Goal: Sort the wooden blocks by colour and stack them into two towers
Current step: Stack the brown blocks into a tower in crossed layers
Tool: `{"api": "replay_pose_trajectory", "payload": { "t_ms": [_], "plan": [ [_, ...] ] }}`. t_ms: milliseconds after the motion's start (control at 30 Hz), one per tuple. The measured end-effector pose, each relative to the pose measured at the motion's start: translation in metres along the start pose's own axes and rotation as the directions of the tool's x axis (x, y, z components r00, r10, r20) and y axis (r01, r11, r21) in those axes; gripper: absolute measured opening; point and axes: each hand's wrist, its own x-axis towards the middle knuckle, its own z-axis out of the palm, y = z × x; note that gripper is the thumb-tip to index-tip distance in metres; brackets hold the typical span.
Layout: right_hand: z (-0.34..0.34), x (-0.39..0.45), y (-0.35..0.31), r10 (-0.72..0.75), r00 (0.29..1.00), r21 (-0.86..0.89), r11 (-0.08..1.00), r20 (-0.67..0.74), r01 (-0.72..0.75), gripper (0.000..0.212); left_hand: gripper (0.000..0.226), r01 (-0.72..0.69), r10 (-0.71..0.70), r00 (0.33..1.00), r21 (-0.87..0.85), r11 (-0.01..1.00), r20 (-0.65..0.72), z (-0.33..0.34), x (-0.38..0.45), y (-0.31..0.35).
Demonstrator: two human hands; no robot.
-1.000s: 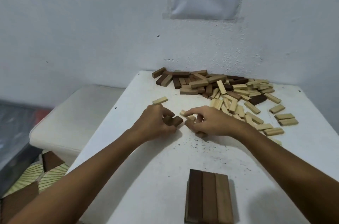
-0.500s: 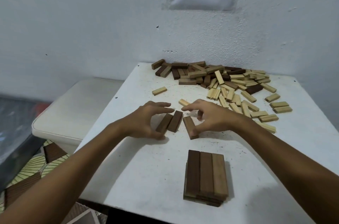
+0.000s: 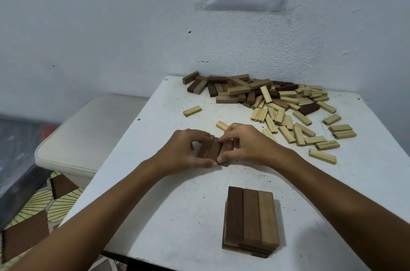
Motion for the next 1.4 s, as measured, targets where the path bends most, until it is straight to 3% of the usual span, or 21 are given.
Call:
{"api": "replay_pose_trajectory", "payload": {
  "t_ms": [100,200,400,633,700,767,833,933,1067,1133,1200,1400],
  "plan": [
    [-0.002,0.001,0.0,0.004,1.0,-0.032,0.999,0.031,-0.003,0.037,0.061,0.026,-0.024,0.999,0.047,0.999,-0.038,0.006,-0.002,0.009],
    [-0.005,0.001,-0.002,0.023,0.998,-0.039,0.999,0.052,-0.021,0.036,0.072,0.017,-0.016,0.998,0.015,1.0,-0.066,0.011,-0.003,0.013],
    [-0.005,-0.004,-0.003,0.092,0.995,0.047,0.995,-0.048,-0.09,0.027,0.076,0.044,-0.043,0.997,0.006,0.999,-0.07,0.018,0.0,0.009],
    [0.001,-0.008,0.001,0.065,0.997,0.101,0.993,-0.048,-0.06,0.011,0.094,0.008,-0.005,0.988,-0.021,1.0,0.152,-0.003,0.013,0.003],
    [0.006,-0.007,0.004,0.06,0.989,0.152,0.988,-0.137,-0.039,0.013,0.086,0.011,-0.007,0.989,-0.029,1.0,0.149,-0.003,0.013,0.0],
    [0.014,-0.007,0.006,0.111,0.953,0.311,0.95,-0.282,-0.018,0.015,0.066,0.059,-0.052,0.997,-0.132,0.989,0.057,0.003,0.008,0.001],
    [0.019,-0.009,0.003,0.18,0.926,0.518,0.855,-0.333,0.02,0.03,0.048,0.121,-0.157,0.984,-0.338,0.933,-0.081,0.011,-0.001,0.01],
    [0.026,-0.009,0.002,0.214,0.939,0.733,0.678,-0.268,0.055,0.052,0.039,0.133,-0.284,0.945,-0.6,0.789,-0.164,0.021,-0.01,0.034],
    [0.033,-0.008,-0.004,0.183,0.968,0.829,0.557,-0.174,0.044,0.089,0.047,0.086,-0.392,0.907,-0.845,0.529,-0.153,0.033,-0.003,0.046],
    [0.036,-0.006,-0.008,0.175,0.972,0.841,0.54,-0.154,0.036,0.083,0.049,0.077,-0.421,0.896,-0.884,0.462,-0.142,0.035,0.001,0.049],
    [0.037,-0.005,-0.013,0.174,0.973,0.844,0.536,-0.151,0.035,0.072,0.051,0.072,-0.434,0.888,-0.889,0.453,-0.15,0.038,0.002,0.049],
    [0.045,-0.001,-0.016,0.152,0.97,0.834,0.546,-0.189,0.077,0.068,0.057,0.097,-0.441,0.877,-0.828,0.552,-0.191,0.05,0.003,0.035]
  ]
}}
